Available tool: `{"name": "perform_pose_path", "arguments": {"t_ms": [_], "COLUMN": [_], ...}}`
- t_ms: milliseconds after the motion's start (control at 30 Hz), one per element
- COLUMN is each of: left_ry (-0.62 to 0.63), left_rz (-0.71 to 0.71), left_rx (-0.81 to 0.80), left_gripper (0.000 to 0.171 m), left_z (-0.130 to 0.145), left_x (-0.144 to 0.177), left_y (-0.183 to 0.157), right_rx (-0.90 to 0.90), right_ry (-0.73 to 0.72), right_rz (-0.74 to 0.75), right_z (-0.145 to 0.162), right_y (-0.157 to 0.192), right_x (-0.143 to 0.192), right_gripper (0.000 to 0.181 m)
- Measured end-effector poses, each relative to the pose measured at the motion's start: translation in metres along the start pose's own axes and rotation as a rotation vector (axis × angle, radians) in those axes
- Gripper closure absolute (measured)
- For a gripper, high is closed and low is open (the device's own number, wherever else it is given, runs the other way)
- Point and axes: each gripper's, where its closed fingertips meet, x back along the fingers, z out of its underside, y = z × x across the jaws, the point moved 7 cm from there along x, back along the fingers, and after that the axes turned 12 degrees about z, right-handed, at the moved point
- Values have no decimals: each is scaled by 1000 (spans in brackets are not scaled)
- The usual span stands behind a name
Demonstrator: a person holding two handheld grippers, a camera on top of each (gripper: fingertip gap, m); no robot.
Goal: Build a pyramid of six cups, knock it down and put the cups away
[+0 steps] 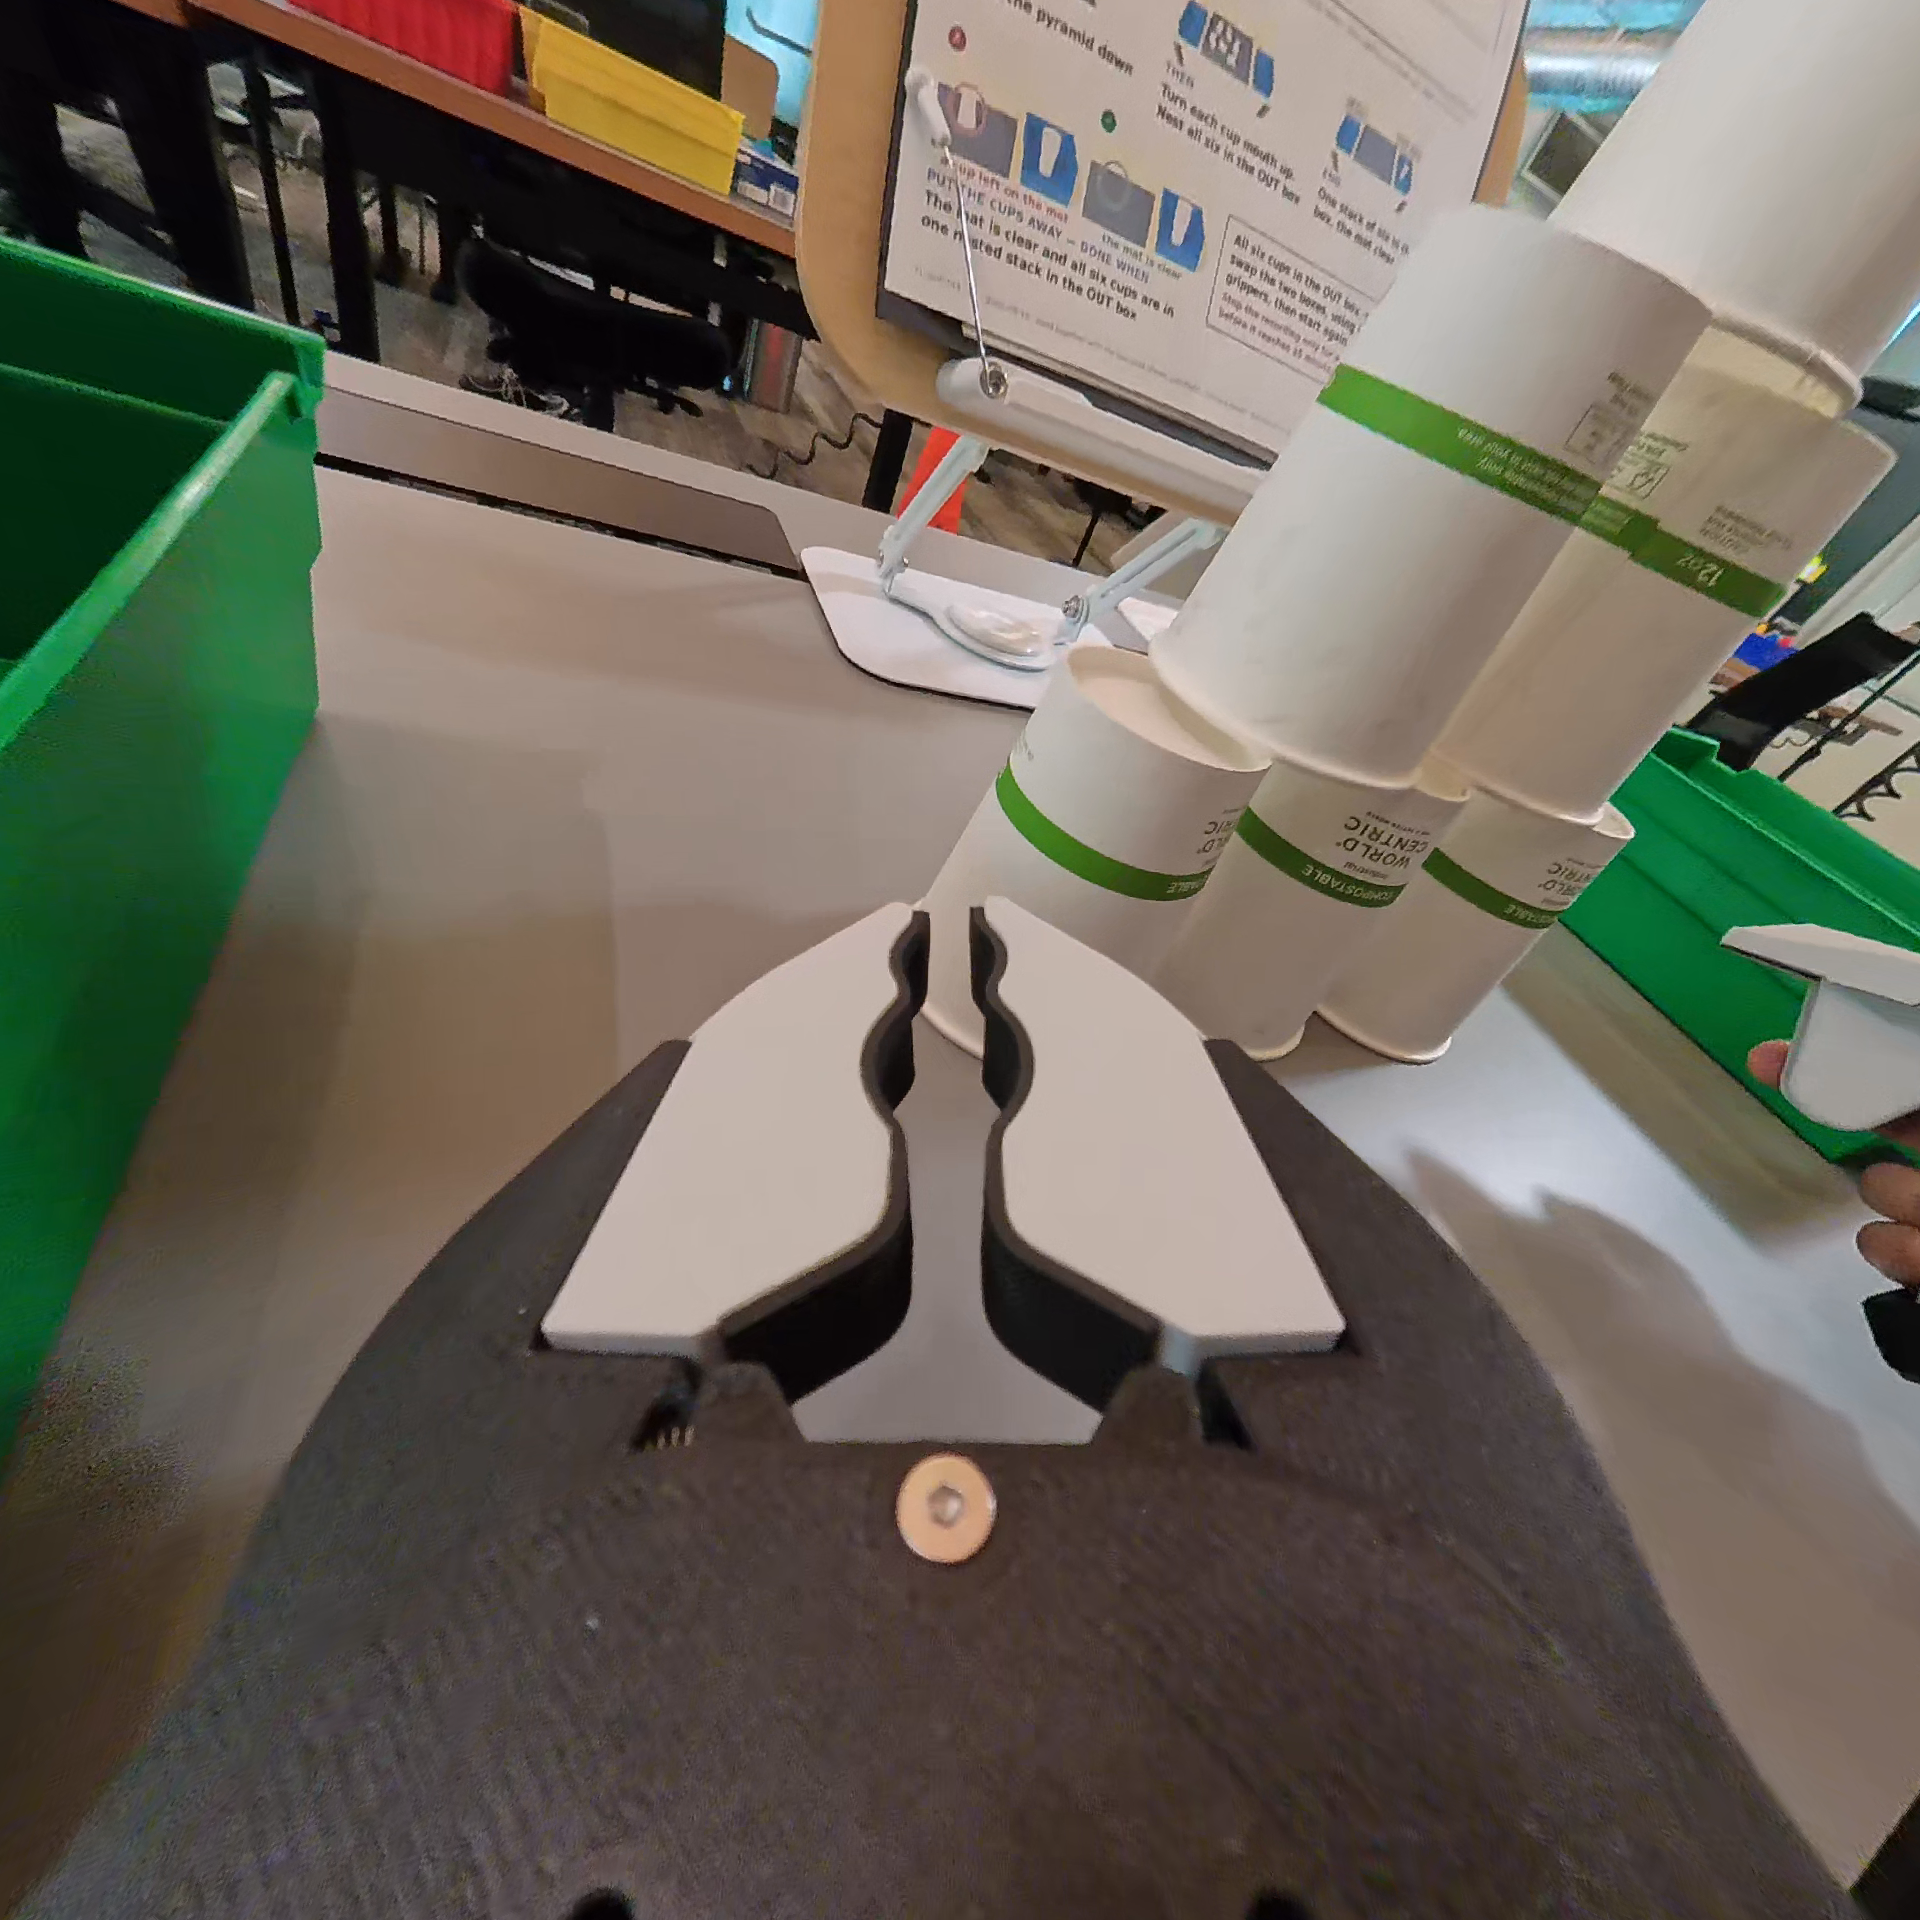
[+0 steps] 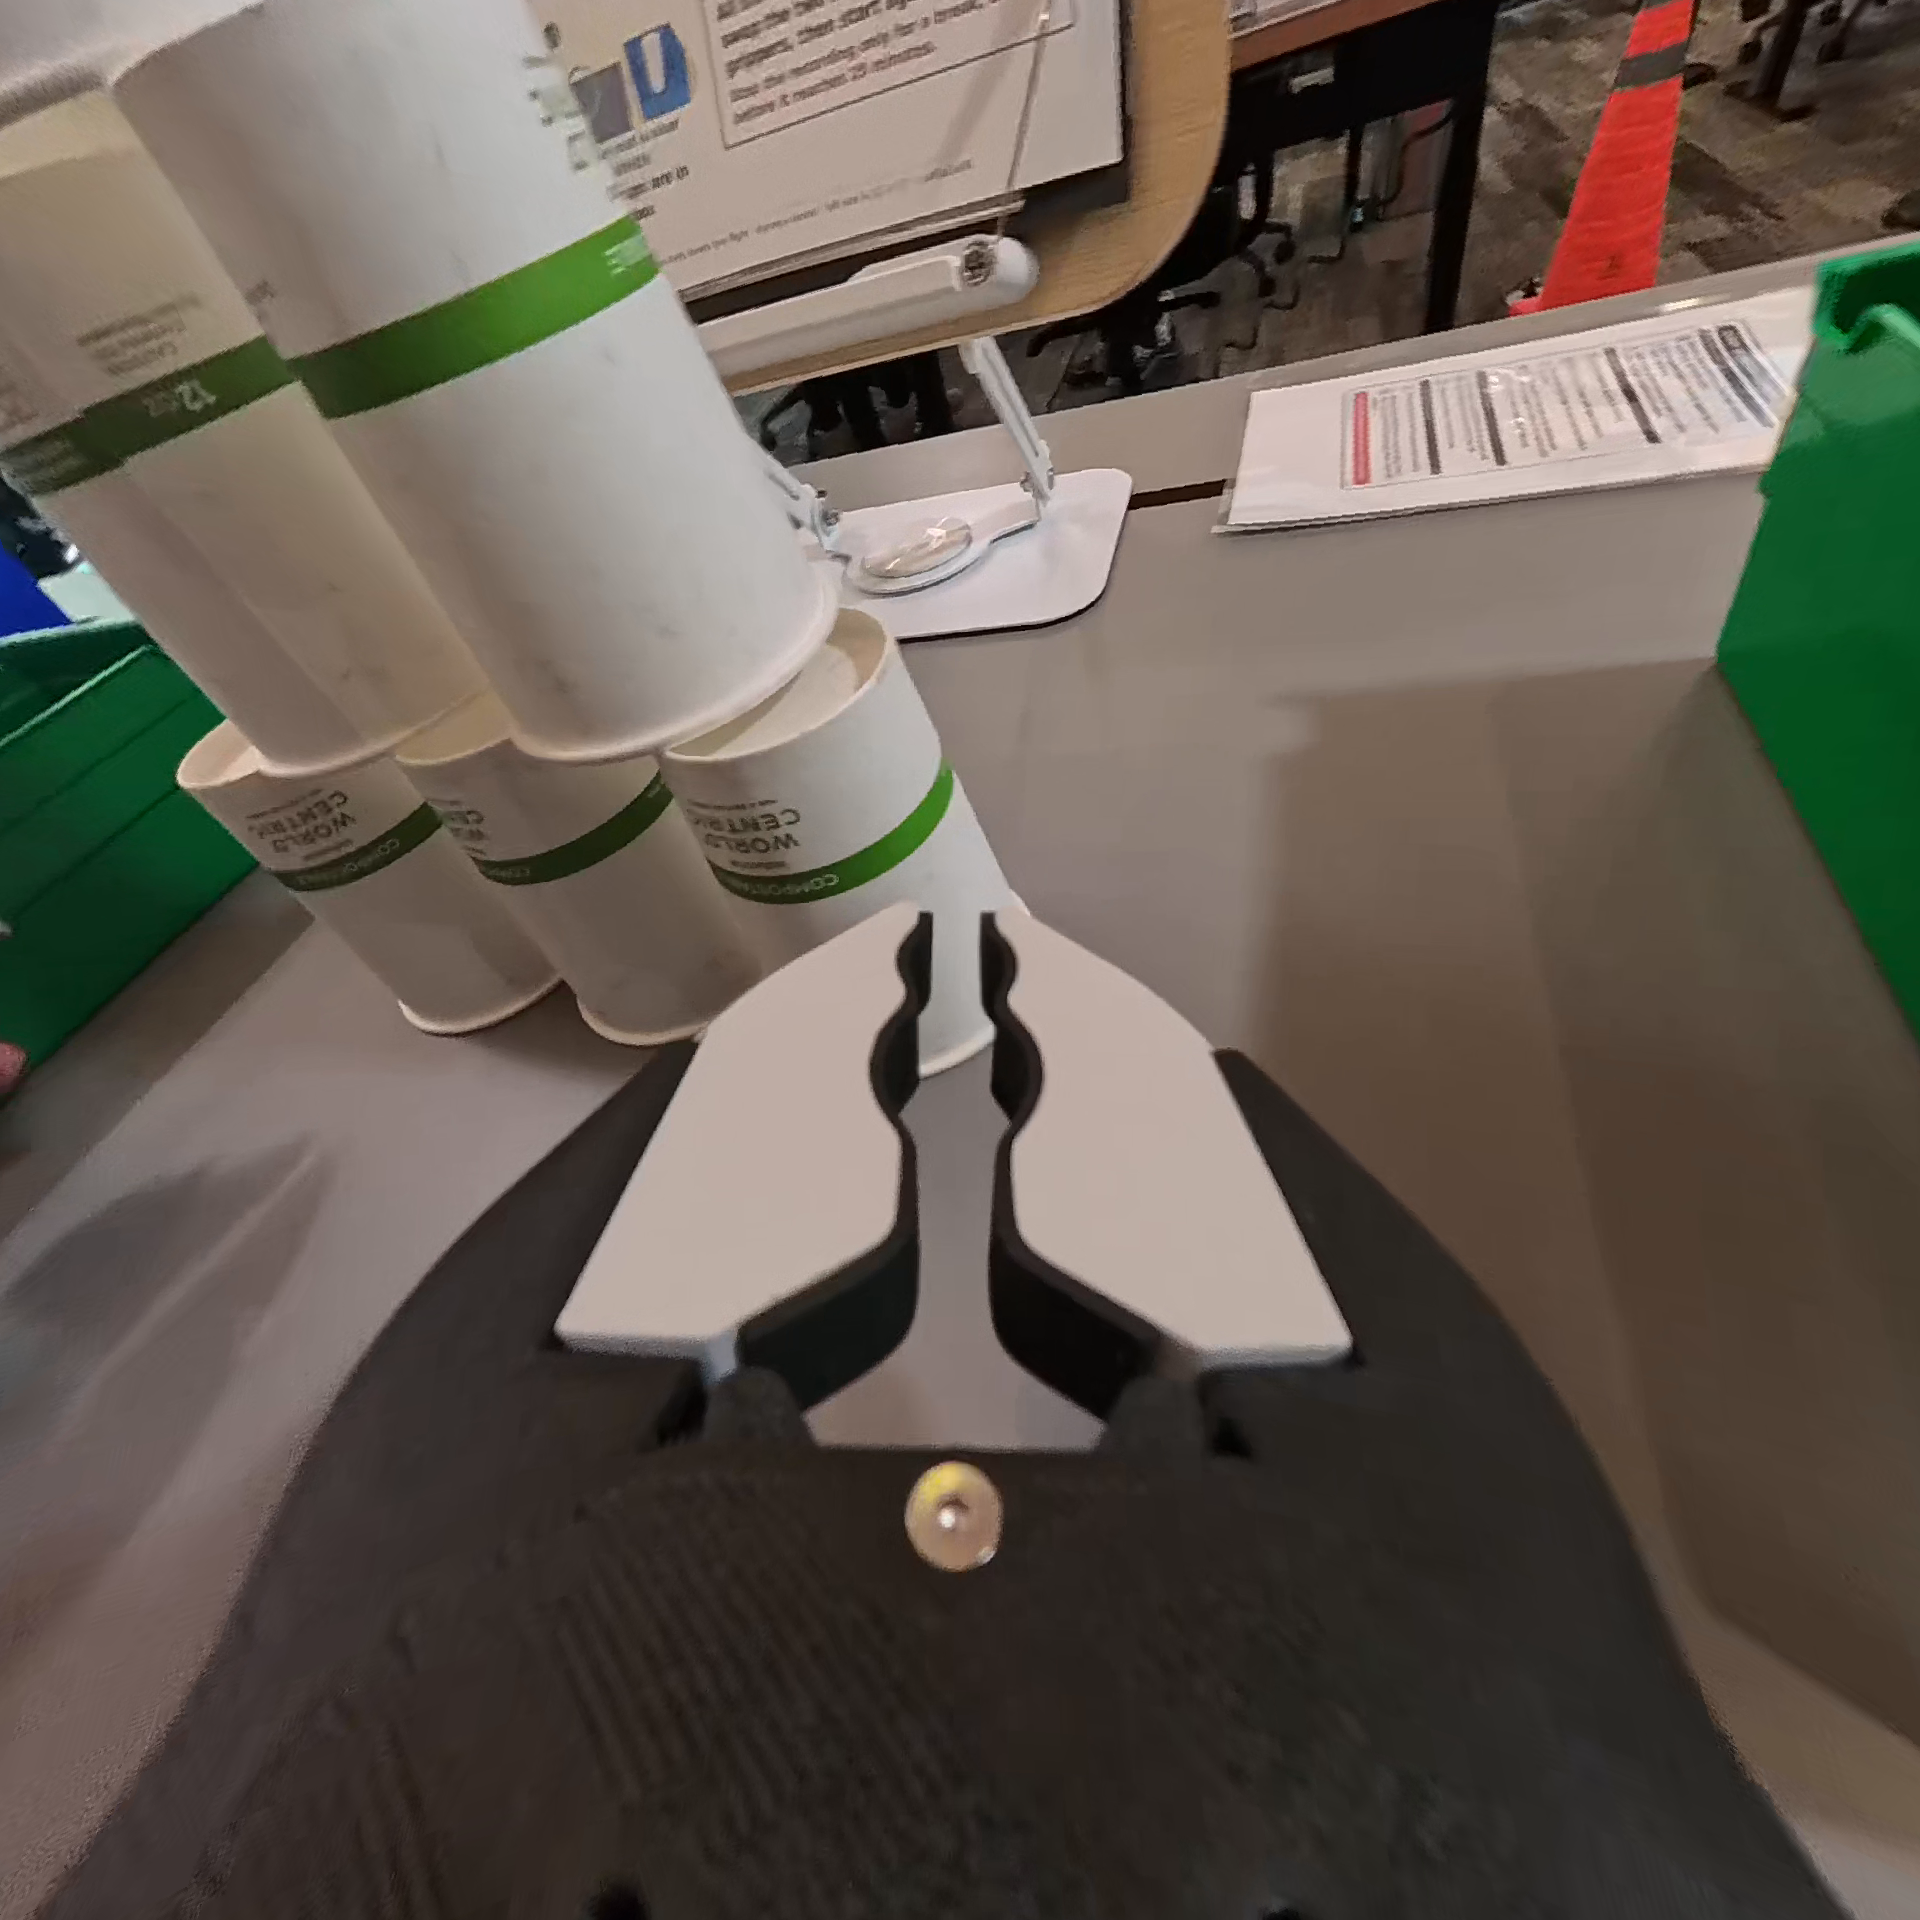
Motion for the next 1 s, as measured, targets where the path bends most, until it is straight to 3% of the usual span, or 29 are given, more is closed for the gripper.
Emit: {"name": "perform_pose_path", "arguments": {"t_ms": [267,633,833,1000], "left_ry": [31,-9,-4,-24], "left_rz": [4,43,17,-1], "left_rx": [28,5,73,125], "left_gripper": [163,159,159,159], "left_z": [5,0,4,3], "left_x": [-10,-9,-9,-7], "left_y": [6,1,9,15], "right_rx": [125,-13,-113,-43], "right_ry": [-40,-9,66,65], "right_rz": [-24,-28,-46,43], "right_z": [0,2,7,3], "right_y": [9,-5,-8,-15], "right_x": [1,2,-3,-16], "right_gripper": [175,176,161,168]}}
